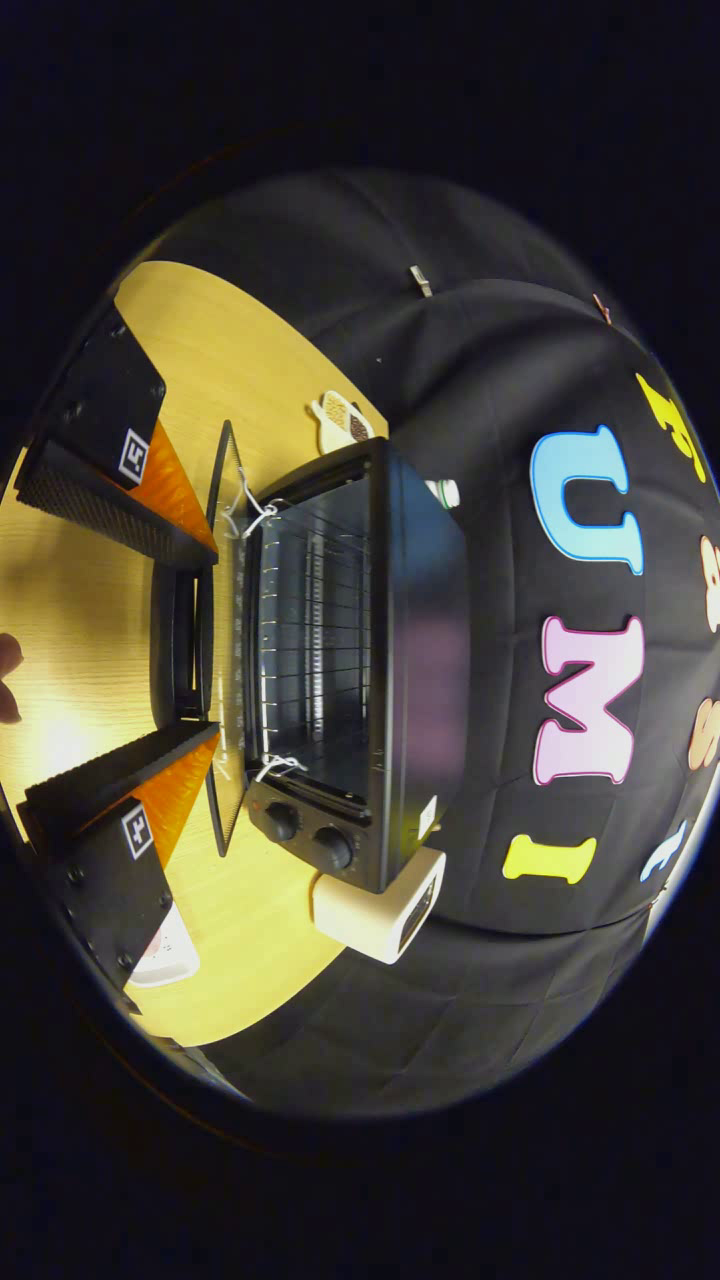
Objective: Open the toaster oven, put the food inside, and close the toaster oven door.
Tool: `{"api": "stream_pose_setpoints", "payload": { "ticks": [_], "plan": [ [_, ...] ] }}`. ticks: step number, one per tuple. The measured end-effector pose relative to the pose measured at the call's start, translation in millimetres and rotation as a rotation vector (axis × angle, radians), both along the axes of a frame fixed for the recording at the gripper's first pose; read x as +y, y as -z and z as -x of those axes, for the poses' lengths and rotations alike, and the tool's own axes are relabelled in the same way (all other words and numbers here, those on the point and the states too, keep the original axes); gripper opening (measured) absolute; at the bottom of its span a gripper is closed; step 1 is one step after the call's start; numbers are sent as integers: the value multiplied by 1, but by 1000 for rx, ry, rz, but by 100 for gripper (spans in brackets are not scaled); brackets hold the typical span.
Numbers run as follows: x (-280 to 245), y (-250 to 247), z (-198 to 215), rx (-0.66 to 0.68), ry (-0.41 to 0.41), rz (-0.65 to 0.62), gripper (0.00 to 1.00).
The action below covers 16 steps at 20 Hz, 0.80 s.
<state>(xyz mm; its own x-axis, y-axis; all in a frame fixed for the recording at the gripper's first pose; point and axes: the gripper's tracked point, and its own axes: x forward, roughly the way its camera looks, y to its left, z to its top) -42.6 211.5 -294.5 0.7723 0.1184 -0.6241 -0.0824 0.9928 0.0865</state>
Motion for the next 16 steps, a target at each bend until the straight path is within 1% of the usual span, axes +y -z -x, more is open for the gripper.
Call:
{"api": "stream_pose_setpoints", "payload": {
  "ticks": [4,7,9,13,16],
  "plan": [
    [0,36,27,108,-6,11,99],
    [6,63,47,199,-27,27,99],
    [10,74,54,245,-46,23,99],
    [10,72,62,242,-83,29,99],
    [7,61,61,231,-89,-3,99]
  ]
}}
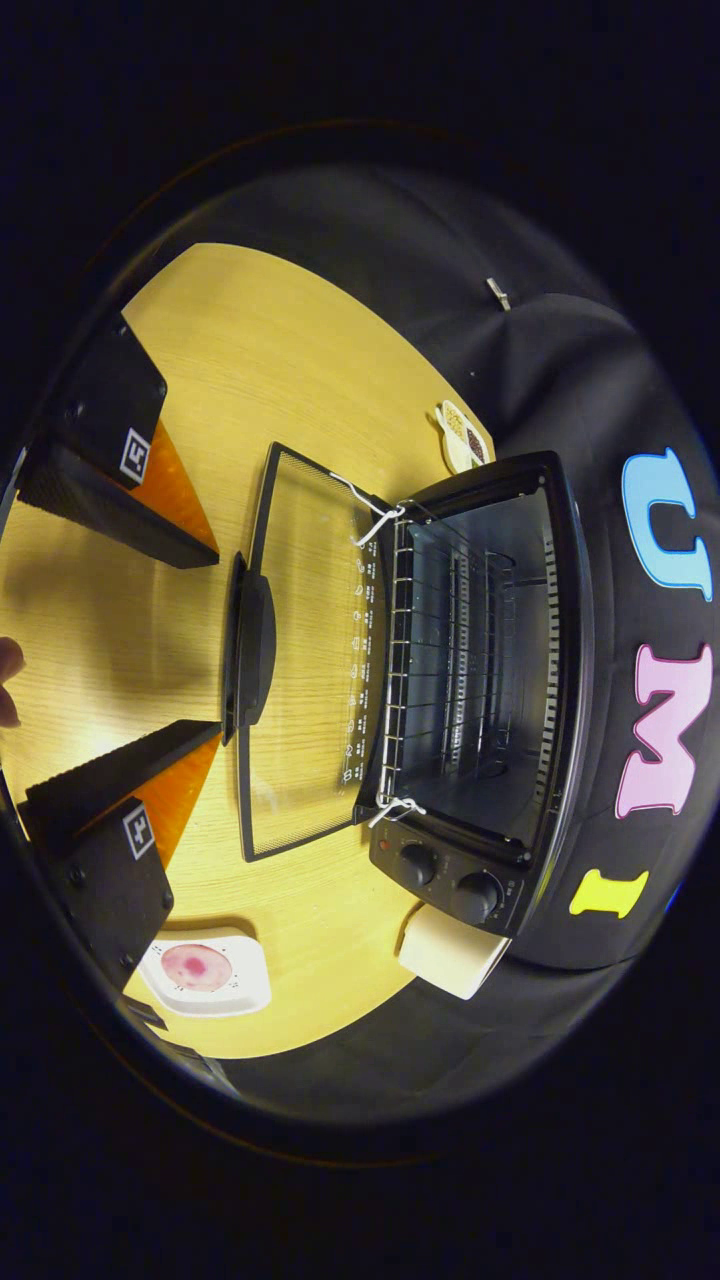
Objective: Open the toaster oven, put the food inside, and close the toaster oven door.
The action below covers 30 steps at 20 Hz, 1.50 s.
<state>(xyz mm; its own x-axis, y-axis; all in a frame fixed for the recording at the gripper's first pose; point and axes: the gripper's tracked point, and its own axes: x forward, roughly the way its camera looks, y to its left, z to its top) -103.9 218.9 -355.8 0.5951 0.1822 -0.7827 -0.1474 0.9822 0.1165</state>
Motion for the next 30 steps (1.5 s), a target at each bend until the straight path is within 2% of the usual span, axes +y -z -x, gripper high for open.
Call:
{"api": "stream_pose_setpoints", "payload": {
  "ticks": [9,16,21,26,28,29,30],
  "plan": [
    [-47,-65,-15,-30,-11,-115,99],
    [-135,-94,-16,-9,-47,-137,100],
    [-231,-76,1,116,-33,-91,100],
    [-311,-27,17,280,-10,-59,97],
    [-340,-4,17,340,-2,-36,92],
    [-350,9,16,373,6,-35,84],
    [-359,22,16,409,17,-31,82]
  ]
}}
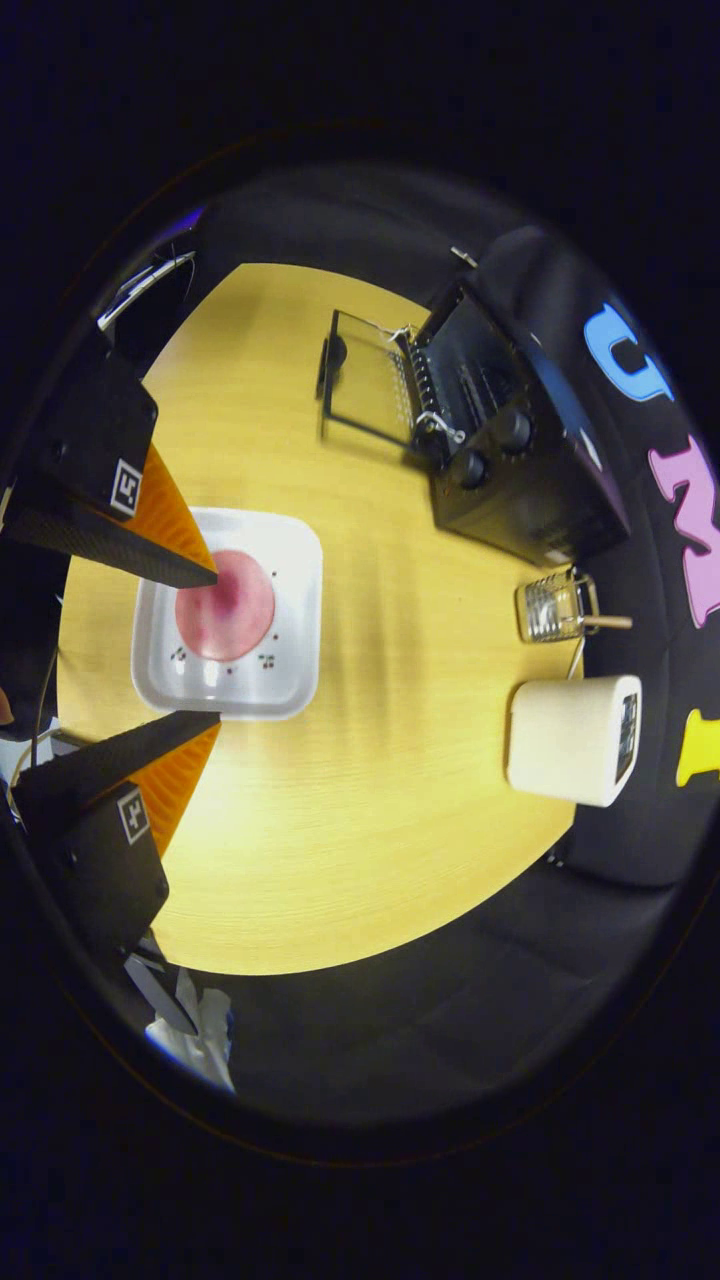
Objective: Open the toaster oven, put the food inside, and close the toaster oven door.
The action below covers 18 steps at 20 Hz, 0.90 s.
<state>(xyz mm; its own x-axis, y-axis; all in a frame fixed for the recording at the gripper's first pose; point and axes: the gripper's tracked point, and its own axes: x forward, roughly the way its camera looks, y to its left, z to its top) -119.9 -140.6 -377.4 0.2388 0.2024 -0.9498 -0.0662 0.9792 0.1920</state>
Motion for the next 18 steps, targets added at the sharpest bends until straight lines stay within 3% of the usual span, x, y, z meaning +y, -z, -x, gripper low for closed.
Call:
{"api": "stream_pose_setpoints", "payload": {
  "ticks": [2,5,8,9,11,14,18],
  "plan": [
    [-11,19,0,64,5,-2,83],
    [-18,42,2,146,-5,0,64],
    [-17,51,2,179,-24,-1,64],
    [-16,56,0,179,-21,0,34],
    [-17,56,-3,190,-23,-15,25],
    [-17,55,-3,209,30,-88,8],
    [-11,45,-2,200,177,-281,5]
  ]
}}
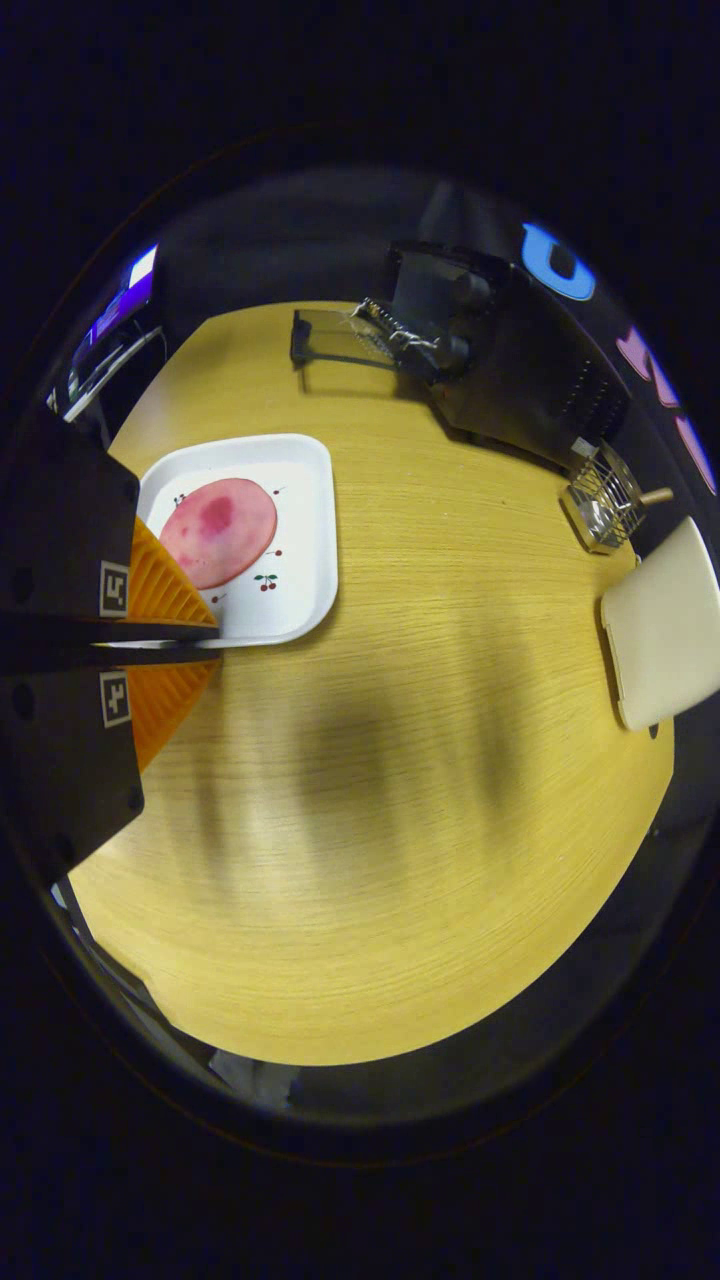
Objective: Open the toaster oven, put the food inside, and close the toaster oven door.
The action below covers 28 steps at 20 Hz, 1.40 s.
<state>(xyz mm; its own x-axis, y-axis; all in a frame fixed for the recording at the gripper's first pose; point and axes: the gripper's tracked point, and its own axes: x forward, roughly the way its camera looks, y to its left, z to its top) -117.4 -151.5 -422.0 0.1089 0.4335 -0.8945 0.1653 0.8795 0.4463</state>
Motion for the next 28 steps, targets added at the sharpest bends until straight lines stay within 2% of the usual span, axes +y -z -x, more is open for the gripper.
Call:
{"api": "stream_pose_setpoints", "payload": {
  "ticks": [3,7,11,20,28],
  "plan": [
    [8,-8,2,4,128,-107,5],
    [19,-21,11,-8,206,-162,5],
    [45,-56,17,-24,286,-215,5],
    [161,-114,25,-17,427,-316,5],
    [258,-131,-20,-66,595,-310,5]
  ]
}}
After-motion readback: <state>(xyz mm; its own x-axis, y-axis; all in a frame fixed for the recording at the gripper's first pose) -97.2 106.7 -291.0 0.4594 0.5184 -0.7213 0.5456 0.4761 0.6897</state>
